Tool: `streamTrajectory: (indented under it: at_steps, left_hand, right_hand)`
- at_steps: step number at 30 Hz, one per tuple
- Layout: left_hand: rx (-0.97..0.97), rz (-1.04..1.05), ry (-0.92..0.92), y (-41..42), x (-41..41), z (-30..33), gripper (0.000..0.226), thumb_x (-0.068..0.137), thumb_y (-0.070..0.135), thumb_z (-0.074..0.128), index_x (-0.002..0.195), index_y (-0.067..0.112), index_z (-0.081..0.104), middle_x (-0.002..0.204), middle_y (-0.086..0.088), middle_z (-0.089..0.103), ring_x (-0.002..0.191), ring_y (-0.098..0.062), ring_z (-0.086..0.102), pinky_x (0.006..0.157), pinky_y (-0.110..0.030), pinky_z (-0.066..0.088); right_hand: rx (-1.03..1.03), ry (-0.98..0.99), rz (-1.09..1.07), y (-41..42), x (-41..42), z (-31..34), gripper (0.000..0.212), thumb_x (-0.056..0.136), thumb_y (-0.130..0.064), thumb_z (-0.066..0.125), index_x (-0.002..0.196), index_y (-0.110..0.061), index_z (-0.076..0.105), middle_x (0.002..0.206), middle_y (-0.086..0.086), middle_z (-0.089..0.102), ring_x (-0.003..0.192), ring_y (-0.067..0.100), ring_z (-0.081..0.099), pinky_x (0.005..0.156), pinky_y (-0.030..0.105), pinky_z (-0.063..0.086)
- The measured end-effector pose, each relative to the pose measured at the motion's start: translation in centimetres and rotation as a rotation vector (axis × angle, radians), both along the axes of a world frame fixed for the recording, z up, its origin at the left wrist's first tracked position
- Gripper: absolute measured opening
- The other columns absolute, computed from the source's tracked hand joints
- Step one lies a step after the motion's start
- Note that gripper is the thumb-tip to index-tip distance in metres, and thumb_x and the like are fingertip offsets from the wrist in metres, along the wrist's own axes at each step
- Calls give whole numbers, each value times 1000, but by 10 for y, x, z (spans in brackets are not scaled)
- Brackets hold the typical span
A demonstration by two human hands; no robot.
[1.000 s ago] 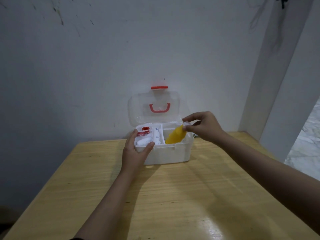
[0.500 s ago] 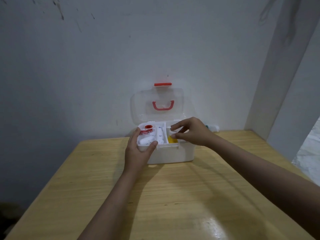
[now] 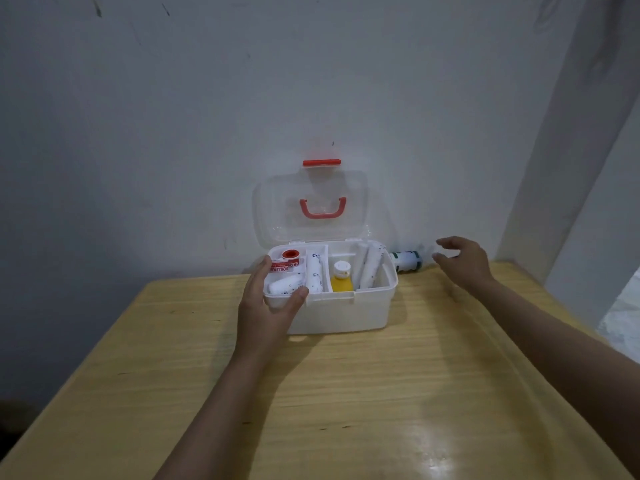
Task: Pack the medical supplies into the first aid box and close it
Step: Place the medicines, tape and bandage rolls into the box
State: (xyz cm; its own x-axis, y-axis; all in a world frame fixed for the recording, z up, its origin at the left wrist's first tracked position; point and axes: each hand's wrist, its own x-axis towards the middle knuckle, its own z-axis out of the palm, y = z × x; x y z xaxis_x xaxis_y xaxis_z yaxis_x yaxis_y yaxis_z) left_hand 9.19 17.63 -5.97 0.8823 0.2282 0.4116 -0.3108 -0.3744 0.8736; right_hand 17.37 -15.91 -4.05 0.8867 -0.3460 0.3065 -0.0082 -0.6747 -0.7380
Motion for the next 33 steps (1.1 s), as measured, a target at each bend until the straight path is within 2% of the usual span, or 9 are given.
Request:
streamTrajectory:
  at_steps: [6,9,13,15,18,24,27,30,33]
  left_hand:
    - [26,16,-19,-3,-1,1,70,79,28,72,139,37,36,132,22,35,118,-2,39,78,-12,48]
    - [15,8,-26,-3,-2,1,70,79,28,72,139,37,36,134,22,35,121,-3,39,86,-19,48]
    - [13,2,-34,-4,-3,3,70,78,27,72,138,35,37,133,21,35,120,-3,39,89,-24,49]
    - [7,-3,-30,-4,-3,3,69,78,27,72,138,35,38,132,20,37,120,-5,41,91,-31,51]
    - [0,-8,-19,-4,-4,4,69,78,28,72,138,34,38,131,20,38,119,-6,42,94,-37,52]
    - [-4,-36,1,0,-7,6,71,77,35,72,139,31,39,132,18,42,122,-11,46,98,-44,50]
    - [-23,-42,21,-1,-9,8,71,77,35,73,140,31,39,131,18,43,121,-11,47,97,-44,50]
    - [-31,-41,29,-1,-10,10,71,77,35,73,139,31,40,129,18,43,120,-10,46,98,-43,50]
    - [-45,-39,43,-1,-10,10,72,76,36,74,139,30,41,130,16,45,120,-10,47,98,-44,50]
  right_hand:
    - [-75,24,53,2,12,-15,34,83,-17,65,116,-12,63,124,14,59,105,31,60,92,39,46]
    - [-104,74,35,-2,15,-22,35,81,-21,67,115,-14,64,120,14,54,106,30,56,91,37,44]
    - [-233,140,6,-8,9,-24,36,78,-32,70,111,-21,64,122,15,51,115,34,46,92,44,44]
    - [-201,136,16,-10,3,-24,29,77,-32,70,105,-23,63,121,11,56,110,31,52,90,45,47]
    - [-136,56,72,-9,-9,-25,18,78,-22,68,95,-20,63,105,6,66,87,21,60,78,40,52]
    - [-65,-157,66,1,-32,-9,17,78,-14,69,95,-11,68,97,13,65,70,18,55,68,27,39]
    - [-71,-239,57,3,-47,14,18,78,-15,69,95,-13,70,96,11,68,64,16,55,67,25,40]
    - [-19,-335,87,5,-65,44,19,77,-18,72,96,-17,71,92,5,70,61,13,58,58,17,47]
    - [62,-406,149,14,-81,75,24,74,-19,75,98,-16,70,90,1,69,65,12,63,62,18,53]
